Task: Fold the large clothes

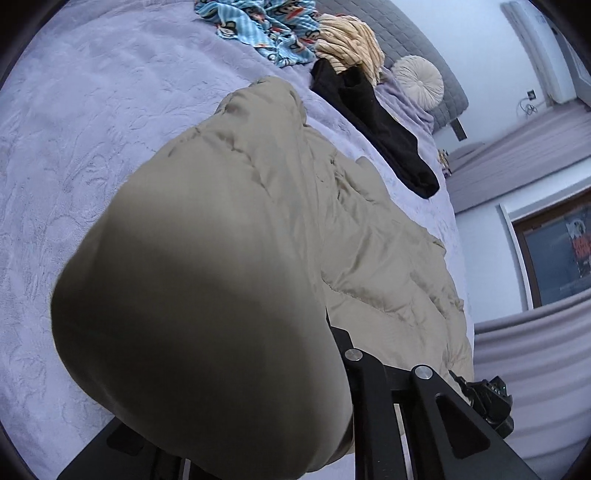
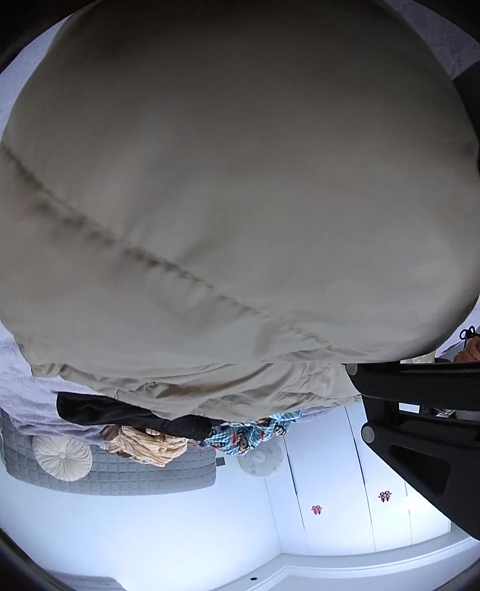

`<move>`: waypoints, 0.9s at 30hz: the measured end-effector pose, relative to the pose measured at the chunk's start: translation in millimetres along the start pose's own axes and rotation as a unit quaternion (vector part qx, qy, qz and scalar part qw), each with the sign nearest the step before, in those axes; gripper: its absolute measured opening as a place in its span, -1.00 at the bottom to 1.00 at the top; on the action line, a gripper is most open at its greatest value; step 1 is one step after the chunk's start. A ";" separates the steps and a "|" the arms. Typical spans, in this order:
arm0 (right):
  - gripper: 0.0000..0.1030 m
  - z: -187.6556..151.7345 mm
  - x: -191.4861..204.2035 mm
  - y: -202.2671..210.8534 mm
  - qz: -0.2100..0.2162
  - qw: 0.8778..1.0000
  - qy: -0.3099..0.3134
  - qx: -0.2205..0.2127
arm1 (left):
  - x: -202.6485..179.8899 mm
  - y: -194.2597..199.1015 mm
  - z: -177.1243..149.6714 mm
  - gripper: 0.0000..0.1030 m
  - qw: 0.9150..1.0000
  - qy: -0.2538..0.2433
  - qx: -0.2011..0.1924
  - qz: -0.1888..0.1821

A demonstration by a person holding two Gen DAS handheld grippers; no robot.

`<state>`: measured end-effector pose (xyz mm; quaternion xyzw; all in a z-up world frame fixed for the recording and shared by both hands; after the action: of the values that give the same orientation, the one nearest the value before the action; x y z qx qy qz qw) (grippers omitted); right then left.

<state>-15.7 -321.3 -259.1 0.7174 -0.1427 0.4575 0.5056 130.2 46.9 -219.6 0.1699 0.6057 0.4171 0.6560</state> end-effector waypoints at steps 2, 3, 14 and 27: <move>-0.51 -6.3 2.2 9.4 -0.002 1.000 0.003 -0.004 | 1.8 13.7 -6.4 -0.64 1.000 -0.010 0.006 -0.007; -0.51 -10.4 3.0 14.0 -0.004 1.000 0.006 -0.005 | 1.8 18.8 -8.6 -0.64 1.000 -0.015 0.010 -0.010; -0.52 -81.9 -10.1 57.9 -0.047 0.999 0.018 0.001 | 26.9 79.3 -73.0 -0.64 0.996 -0.045 0.071 -0.017; -0.48 -158.4 -76.9 106.5 -0.058 0.997 -0.004 0.050 | 97.7 124.5 -186.5 -0.44 0.992 0.019 0.093 0.088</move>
<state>-209.5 -253.2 -246.3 0.7508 -0.0799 0.4307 0.4944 -94.9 141.8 -231.6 0.2750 0.6368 0.4179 0.5867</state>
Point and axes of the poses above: each gripper's, at about its wrist camera, not at the fingertips, and y roughly against the way its jaws point, x to its left, z to its top, the point moved 10 cm from there along -y, roughly the way its jaws point, and after that the axes turned 6 degrees about y, right-handed, at the moved point
